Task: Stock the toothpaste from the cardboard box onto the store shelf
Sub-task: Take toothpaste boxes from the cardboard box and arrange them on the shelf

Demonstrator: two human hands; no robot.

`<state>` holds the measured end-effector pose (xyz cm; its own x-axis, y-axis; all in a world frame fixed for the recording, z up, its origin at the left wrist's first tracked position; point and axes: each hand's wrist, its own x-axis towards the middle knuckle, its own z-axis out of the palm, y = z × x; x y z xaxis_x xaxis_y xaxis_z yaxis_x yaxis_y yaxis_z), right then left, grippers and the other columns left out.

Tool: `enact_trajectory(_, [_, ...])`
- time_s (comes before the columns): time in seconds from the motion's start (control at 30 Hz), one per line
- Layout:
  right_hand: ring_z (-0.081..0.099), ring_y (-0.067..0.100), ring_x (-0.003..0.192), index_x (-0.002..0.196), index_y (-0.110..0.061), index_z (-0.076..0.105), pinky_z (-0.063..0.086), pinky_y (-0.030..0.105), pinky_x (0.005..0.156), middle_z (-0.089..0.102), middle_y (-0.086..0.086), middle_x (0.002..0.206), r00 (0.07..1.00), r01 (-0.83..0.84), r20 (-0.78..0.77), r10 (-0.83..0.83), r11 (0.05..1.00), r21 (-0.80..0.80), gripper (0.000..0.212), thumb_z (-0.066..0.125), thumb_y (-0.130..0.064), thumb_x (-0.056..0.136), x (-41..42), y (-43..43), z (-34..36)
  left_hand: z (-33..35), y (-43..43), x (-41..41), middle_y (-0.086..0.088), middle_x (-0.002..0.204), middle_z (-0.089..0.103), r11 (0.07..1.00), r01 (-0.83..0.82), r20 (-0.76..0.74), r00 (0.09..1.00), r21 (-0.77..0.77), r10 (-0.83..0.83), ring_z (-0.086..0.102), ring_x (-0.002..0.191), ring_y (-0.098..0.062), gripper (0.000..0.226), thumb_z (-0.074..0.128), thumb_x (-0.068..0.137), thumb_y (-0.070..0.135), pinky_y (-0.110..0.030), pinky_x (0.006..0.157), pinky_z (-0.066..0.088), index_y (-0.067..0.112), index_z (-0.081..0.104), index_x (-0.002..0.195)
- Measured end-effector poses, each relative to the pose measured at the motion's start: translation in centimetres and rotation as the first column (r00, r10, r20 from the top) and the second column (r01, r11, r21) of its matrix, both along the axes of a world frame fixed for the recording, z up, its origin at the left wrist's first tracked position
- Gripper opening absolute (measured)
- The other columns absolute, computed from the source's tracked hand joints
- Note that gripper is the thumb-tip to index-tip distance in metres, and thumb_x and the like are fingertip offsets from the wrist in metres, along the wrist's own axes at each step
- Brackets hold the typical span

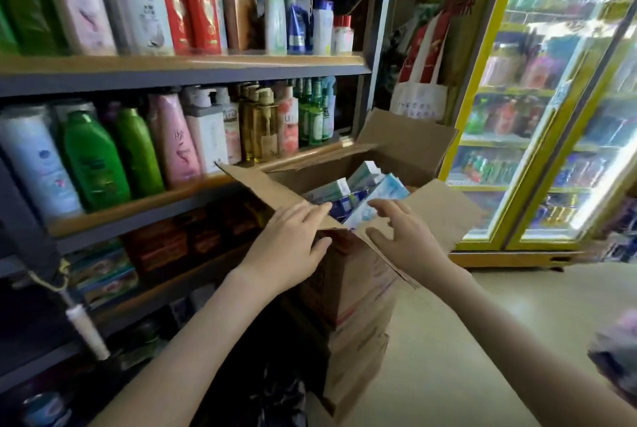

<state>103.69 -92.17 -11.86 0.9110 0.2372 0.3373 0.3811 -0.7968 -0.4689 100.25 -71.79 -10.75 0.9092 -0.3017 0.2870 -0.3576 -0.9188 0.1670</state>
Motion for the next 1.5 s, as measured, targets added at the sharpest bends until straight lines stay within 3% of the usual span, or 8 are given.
enact_trajectory(0.27, [0.045, 0.024, 0.123, 0.140, -0.013, 0.039, 0.038, 0.033, 0.098, 0.048, 0.010, 0.136, 0.982, 0.100, -0.168, -0.089, 0.993, 0.060, 0.061, 0.065, -0.032, 0.088, 17.5, -9.2, -0.8, -1.6, -5.7, 9.4, -0.003, 0.133, 0.049, 0.962, -0.211, -0.227, 0.942, 0.174, 0.248, 0.054, 0.111, -0.027, 0.066, 0.036, 0.100, 0.050, -0.036, 0.082, 0.050, 0.031, 0.004, 0.154])
enact_trajectory(0.57, [0.034, 0.027, 0.130, 0.126, -0.016, 0.054, 0.026, 0.044, 0.108, 0.042, 0.004, 0.143, 0.970, -0.163, -0.222, 0.100, 0.943, -0.288, 0.052, 0.051, -0.054, 0.091, 27.0, -9.2, -4.7, -7.3, -8.6, 14.5, -0.006, 0.106, 0.059, 0.766, -0.625, -0.056, 0.768, 0.153, 0.638, 0.059, 0.097, -0.029, 0.037, 0.049, 0.095, 0.045, -0.033, 0.075, 0.045, 0.019, 0.061, 0.120])
enact_trajectory(0.67, [0.036, 0.024, 0.129, 0.123, -0.018, 0.053, 0.021, 0.045, 0.109, 0.049, 0.003, 0.137, 0.956, -0.233, -0.235, 0.179, 0.945, -0.231, 0.046, 0.048, -0.053, 0.093, 27.8, -9.0, -5.5, -8.9, -9.1, 15.2, -0.003, 0.087, 0.061, 0.813, -0.561, 0.076, 0.827, 0.154, 0.557, 0.059, 0.082, -0.026, 0.030, 0.051, 0.085, 0.041, -0.035, 0.071, 0.039, 0.023, 0.074, 0.090])
enact_trajectory(0.87, [0.032, 0.017, 0.132, 0.126, -0.019, 0.049, 0.003, 0.042, 0.116, 0.050, 0.000, 0.131, 0.927, -0.352, -0.153, 0.344, 0.935, -0.035, 0.040, 0.049, -0.045, 0.095, 27.7, -9.4, -6.1, -9.2, -9.0, 16.6, 0.010, 0.141, 0.047, 0.842, -0.519, -0.133, 0.833, 0.150, 0.537, 0.029, 0.137, -0.013, 0.042, 0.034, 0.100, 0.044, -0.034, 0.102, 0.018, 0.032, 0.051, 0.137])
enact_trajectory(0.97, [0.048, 0.010, 0.114, 0.115, -0.025, 0.049, 0.041, 0.046, 0.103, 0.058, -0.004, 0.116, 0.878, -0.332, -0.245, 0.410, 0.893, 0.305, 0.025, 0.053, -0.039, 0.094, 26.9, -9.6, -4.0, -8.5, -8.9, 17.0, 0.007, 0.139, 0.051, 0.794, -0.604, -0.200, 0.789, -0.073, 0.581, 0.037, 0.133, -0.015, 0.042, 0.043, 0.099, 0.041, -0.033, 0.104, 0.024, 0.029, 0.047, 0.139])
enact_trajectory(1.1, [0.070, 0.010, 0.079, 0.109, -0.020, 0.049, 0.059, 0.028, 0.064, 0.065, 0.005, 0.099, 0.854, -0.117, -0.276, 0.442, 0.678, 0.725, 0.017, 0.053, -0.031, 0.096, 26.7, -11.0, 0.1, -7.4, -8.9, 17.1, 0.005, 0.128, 0.056, 0.437, -0.586, -0.298, 0.768, -0.682, 0.566, 0.052, 0.120, -0.011, 0.039, 0.046, 0.100, 0.034, -0.023, 0.097, 0.036, 0.019, 0.048, 0.137])
enact_trajectory(1.3, [0.066, 0.006, 0.061, 0.127, -0.012, 0.039, 0.052, 0.023, 0.045, 0.062, 0.010, 0.098, 0.821, 0.102, -0.307, 0.482, 0.406, 0.908, 0.036, 0.053, -0.028, 0.098, 26.6, -11.5, 0.9, -3.7, -11.9, 17.8, -0.007, 0.121, 0.062, -0.213, -0.367, -0.417, 0.862, -0.906, 0.289, 0.063, 0.102, -0.017, 0.047, 0.030, 0.102, 0.046, -0.037, 0.097, 0.050, 0.013, 0.048, 0.129])
enact_trajectory(1.5, [0.067, 0.020, 0.079, 0.106, -0.022, 0.036, 0.059, 0.039, 0.066, 0.061, 0.010, 0.098, 0.873, 0.103, -0.316, 0.371, 0.493, 0.864, 0.019, 0.051, -0.031, 0.098, 23.7, -8.9, -1.0, -3.0, -13.0, 17.9, -0.002, 0.081, 0.067, -0.207, -0.373, -0.425, 0.827, -0.904, 0.367, 0.066, 0.076, -0.014, 0.040, 0.030, 0.101, 0.052, -0.036, 0.082, 0.054, 0.019, 0.052, 0.100])
